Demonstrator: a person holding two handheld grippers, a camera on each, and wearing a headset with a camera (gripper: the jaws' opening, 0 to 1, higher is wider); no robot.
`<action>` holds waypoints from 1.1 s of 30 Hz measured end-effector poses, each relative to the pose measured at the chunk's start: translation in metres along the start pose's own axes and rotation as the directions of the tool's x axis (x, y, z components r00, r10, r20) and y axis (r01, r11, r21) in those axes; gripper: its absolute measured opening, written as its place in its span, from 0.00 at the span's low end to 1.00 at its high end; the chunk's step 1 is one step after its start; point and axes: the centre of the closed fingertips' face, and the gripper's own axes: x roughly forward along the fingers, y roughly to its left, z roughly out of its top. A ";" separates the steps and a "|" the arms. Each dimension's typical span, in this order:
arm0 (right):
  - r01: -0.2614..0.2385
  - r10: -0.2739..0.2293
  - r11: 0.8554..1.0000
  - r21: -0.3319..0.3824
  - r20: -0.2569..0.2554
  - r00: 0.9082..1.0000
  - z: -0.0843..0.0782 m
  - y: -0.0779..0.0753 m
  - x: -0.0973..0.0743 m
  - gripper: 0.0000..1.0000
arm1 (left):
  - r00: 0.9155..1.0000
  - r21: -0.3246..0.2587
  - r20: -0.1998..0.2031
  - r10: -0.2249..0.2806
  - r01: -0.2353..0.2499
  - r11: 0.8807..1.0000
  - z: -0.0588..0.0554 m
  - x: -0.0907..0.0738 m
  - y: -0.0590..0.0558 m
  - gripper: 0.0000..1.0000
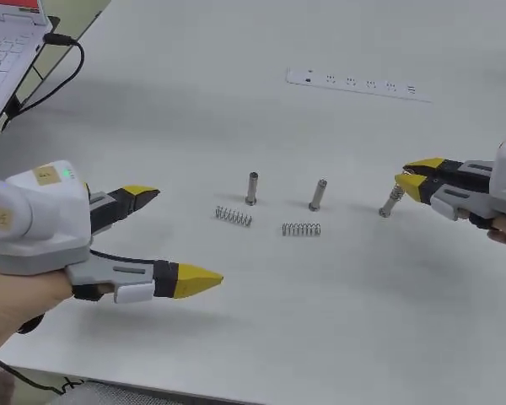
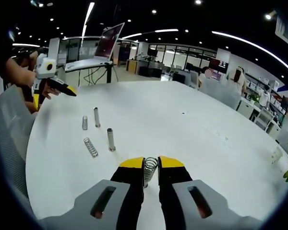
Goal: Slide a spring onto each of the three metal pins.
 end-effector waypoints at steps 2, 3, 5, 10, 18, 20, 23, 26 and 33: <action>0.001 -0.001 1.000 -0.009 -0.020 1.000 -0.005 0.001 0.002 0.08 | 1.000 -0.005 0.003 0.000 0.000 1.000 0.000 0.000 0.000 0.97; 0.000 -0.001 1.000 -0.018 -0.028 1.000 -0.007 0.002 0.003 0.08 | 1.000 -0.006 0.007 0.003 -0.003 1.000 0.001 0.000 0.001 0.97; -0.003 0.002 1.000 -0.020 -0.043 0.999 -0.012 0.004 0.006 0.08 | 1.000 -0.006 0.006 0.007 -0.007 1.000 0.001 0.000 0.002 0.97; -0.008 0.006 1.000 -0.022 -0.077 0.997 -0.022 0.006 0.012 0.08 | 1.000 -0.003 0.002 0.004 -0.004 1.000 0.000 0.000 0.001 0.97; -0.005 0.007 1.000 0.026 -0.096 0.995 -0.031 0.007 0.012 0.09 | 1.000 -0.005 0.001 0.006 -0.006 1.000 -0.001 -0.001 0.001 0.97; -0.010 0.015 0.999 0.047 -0.102 0.995 -0.031 0.006 0.013 0.09 | 1.000 -0.004 0.002 0.007 -0.007 1.000 -0.001 -0.001 0.002 0.97; -0.008 0.013 0.998 0.057 -0.094 0.996 -0.030 0.006 0.013 0.14 | 1.000 -0.004 0.009 0.007 -0.007 1.000 0.001 -0.001 0.001 0.97; 0.008 0.000 0.996 0.086 -0.085 0.996 -0.028 0.004 0.012 0.23 | 1.000 -0.002 0.008 0.004 -0.004 1.000 0.002 0.000 0.000 0.97; -0.001 0.009 0.994 0.105 -0.082 0.997 -0.026 0.006 0.009 0.24 | 1.000 0.002 0.010 0.002 -0.002 1.000 0.004 0.000 -0.001 0.97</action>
